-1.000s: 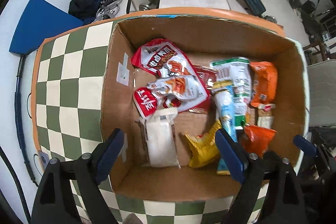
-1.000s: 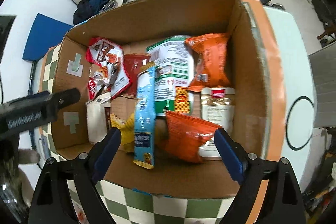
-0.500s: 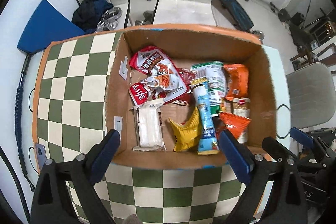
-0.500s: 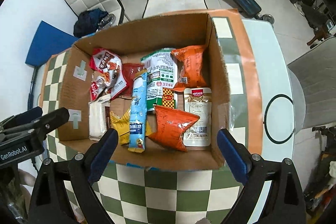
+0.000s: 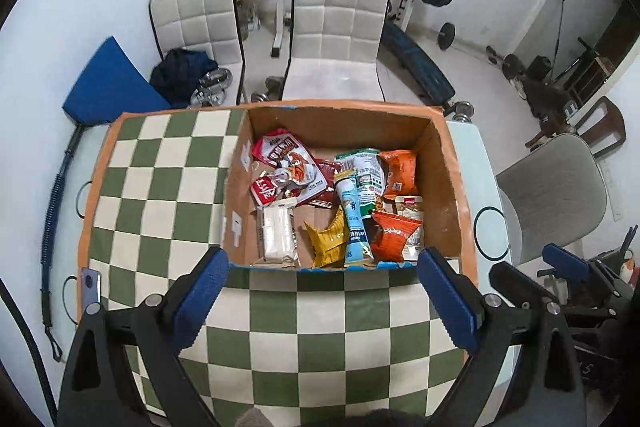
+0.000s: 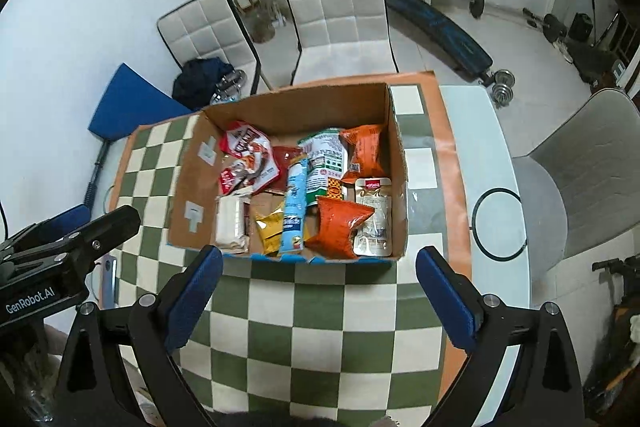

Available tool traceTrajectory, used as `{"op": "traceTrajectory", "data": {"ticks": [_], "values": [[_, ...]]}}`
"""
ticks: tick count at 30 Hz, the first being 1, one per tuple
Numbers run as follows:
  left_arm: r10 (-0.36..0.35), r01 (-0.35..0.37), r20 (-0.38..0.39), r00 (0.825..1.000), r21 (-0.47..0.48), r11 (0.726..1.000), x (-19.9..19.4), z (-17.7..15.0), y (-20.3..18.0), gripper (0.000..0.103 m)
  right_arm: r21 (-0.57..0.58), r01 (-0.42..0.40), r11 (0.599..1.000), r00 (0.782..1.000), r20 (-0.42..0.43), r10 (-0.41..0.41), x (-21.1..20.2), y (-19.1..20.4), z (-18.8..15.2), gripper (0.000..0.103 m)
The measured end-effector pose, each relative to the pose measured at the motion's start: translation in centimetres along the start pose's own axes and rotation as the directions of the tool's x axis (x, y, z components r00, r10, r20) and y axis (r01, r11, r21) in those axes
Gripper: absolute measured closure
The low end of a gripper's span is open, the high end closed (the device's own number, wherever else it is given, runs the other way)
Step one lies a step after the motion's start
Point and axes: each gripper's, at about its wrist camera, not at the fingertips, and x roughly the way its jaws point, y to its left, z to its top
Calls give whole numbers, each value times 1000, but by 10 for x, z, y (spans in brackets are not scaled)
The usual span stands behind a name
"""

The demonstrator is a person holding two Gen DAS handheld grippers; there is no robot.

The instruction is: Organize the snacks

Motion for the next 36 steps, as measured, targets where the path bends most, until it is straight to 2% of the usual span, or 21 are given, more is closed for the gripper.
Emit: {"op": "traceTrajectory", "data": {"ticks": [8, 12, 19, 27, 36], "values": [[3, -3, 64, 998, 2, 1000, -46, -22, 4, 6, -6, 6, 1000, 996, 93, -5, -64, 10, -23, 3], [21, -23, 110, 994, 15, 1000, -65, -33, 2, 2, -21, 25, 999, 990, 139, -22, -93, 16, -32, 3], [20, -15, 177, 984, -29, 999, -88, -41, 8, 2, -46, 68, 997, 973, 222, -57, -137, 24, -46, 1], [50, -42, 202, 978, -43, 998, -91, -38, 12, 2, -26, 91, 995, 965, 249, -82, -146, 20, -45, 0], [77, -75, 179, 981, -14, 997, -80, -32, 5, 2, 1, 110, 994, 967, 233, -108, -122, 15, -34, 0]]}}
